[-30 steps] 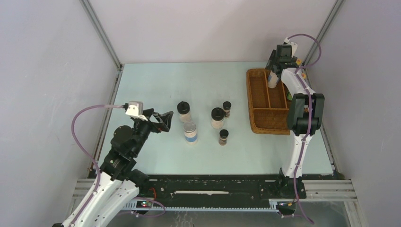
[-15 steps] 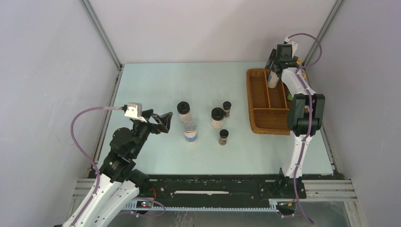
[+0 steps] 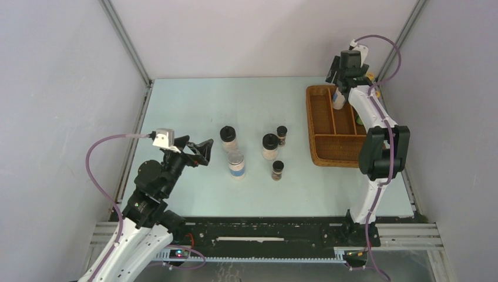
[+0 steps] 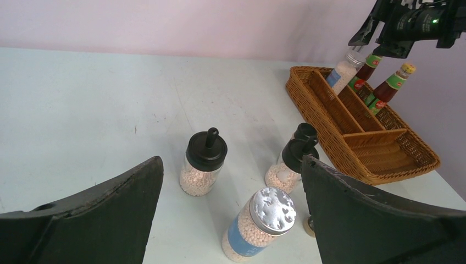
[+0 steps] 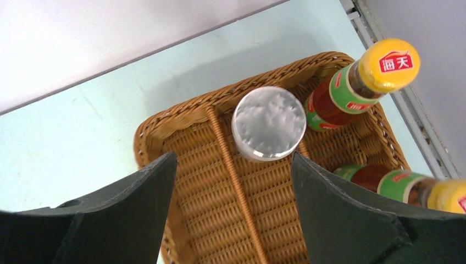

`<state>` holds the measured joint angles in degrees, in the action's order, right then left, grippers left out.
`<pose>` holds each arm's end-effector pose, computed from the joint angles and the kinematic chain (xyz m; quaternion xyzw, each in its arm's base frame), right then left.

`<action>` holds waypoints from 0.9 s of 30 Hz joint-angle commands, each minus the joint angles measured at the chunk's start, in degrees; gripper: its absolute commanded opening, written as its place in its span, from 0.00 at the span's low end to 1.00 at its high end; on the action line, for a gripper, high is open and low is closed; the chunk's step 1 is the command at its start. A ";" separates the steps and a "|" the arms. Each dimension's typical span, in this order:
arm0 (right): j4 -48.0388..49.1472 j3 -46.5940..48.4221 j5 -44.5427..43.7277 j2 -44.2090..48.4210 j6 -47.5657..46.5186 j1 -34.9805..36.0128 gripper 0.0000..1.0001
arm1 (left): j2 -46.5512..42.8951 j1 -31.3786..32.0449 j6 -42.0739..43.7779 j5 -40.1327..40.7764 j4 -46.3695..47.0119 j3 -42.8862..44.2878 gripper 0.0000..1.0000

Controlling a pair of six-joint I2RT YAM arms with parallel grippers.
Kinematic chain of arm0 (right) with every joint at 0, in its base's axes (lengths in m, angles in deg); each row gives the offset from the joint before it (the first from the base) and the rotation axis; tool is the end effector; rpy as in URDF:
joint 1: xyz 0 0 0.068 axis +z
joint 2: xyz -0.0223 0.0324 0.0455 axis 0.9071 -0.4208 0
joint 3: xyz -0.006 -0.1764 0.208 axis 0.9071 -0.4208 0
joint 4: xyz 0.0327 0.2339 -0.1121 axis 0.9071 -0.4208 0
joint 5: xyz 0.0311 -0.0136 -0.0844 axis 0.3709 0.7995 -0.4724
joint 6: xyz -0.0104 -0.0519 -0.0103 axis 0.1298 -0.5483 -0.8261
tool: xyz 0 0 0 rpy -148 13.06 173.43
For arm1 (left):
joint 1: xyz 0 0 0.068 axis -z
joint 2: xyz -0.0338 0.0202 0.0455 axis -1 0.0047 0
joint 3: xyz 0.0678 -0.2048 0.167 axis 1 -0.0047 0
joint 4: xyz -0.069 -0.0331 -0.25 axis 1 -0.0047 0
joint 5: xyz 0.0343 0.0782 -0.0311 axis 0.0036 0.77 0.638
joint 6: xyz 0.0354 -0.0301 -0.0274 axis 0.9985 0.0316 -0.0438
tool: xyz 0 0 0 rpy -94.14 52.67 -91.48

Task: Organize the condiment bottles
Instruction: Place the bottle in the storage box, then pick up the bottle from the center of the board.

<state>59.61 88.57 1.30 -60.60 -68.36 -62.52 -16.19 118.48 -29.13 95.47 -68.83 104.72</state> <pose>0.4663 0.0094 0.3094 0.1540 0.8467 -0.0798 0.5030 0.1059 -0.0519 0.3199 0.0223 0.6962 -0.2238 0.6817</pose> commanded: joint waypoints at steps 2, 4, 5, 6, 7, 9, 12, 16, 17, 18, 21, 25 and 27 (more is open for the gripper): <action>-0.27 -3.55 -2.61 9.17 -1.47 3.75 0.84 | -0.24 0.25 0.19 -0.66 0.82 0.38 1.00; -0.79 -5.40 -2.80 11.83 -1.57 6.03 0.84 | -0.07 0.25 -0.27 -0.56 0.34 0.93 1.00; -1.16 -6.44 -3.09 13.11 -1.61 7.23 0.84 | 0.02 0.25 -0.56 -0.34 -0.12 1.25 1.00; -1.72 -7.07 -3.14 14.37 -1.69 8.51 0.84 | 0.10 0.25 -0.81 -0.27 -0.51 1.52 1.00; -2.44 -7.60 -3.14 15.55 -1.75 9.77 0.84 | 0.10 0.25 -1.06 -0.28 -0.78 1.86 1.00; -3.92 -8.65 -3.12 18.10 -1.87 12.59 0.84 | 0.03 0.25 -1.60 0.02 -1.28 2.38 1.00; -5.53 -10.40 -2.60 21.71 -2.66 17.76 0.83 | -0.42 0.25 -2.38 0.67 -2.02 3.02 1.00; -7.04 -13.36 -2.27 26.33 -4.49 25.60 0.83 | -1.51 0.25 -3.60 2.20 -3.52 3.57 1.00; -7.05 -14.51 -2.04 27.47 -4.89 27.44 0.83 | -1.83 0.23 -3.95 2.51 -4.02 3.63 1.00; -7.02 -15.65 -0.87 28.80 -5.11 29.25 0.83 | -2.19 0.25 -4.18 2.93 -4.31 3.63 1.00; -5.77 -19.94 2.84 32.65 -6.01 34.05 0.82 | -3.30 0.25 -4.62 3.73 -5.25 3.31 1.00; -4.57 -24.41 6.64 36.52 -8.12 40.17 0.82 | -4.51 0.25 -5.05 4.50 -6.30 2.86 1.00; -3.45 -26.85 9.41 37.92 -9.32 42.64 0.81 | -5.08 0.25 -5.32 4.86 -6.42 2.48 1.00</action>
<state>53.62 64.79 5.39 -26.27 -74.26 -23.73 -20.03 118.48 -33.06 98.67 -74.84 104.83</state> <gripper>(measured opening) 0.820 0.996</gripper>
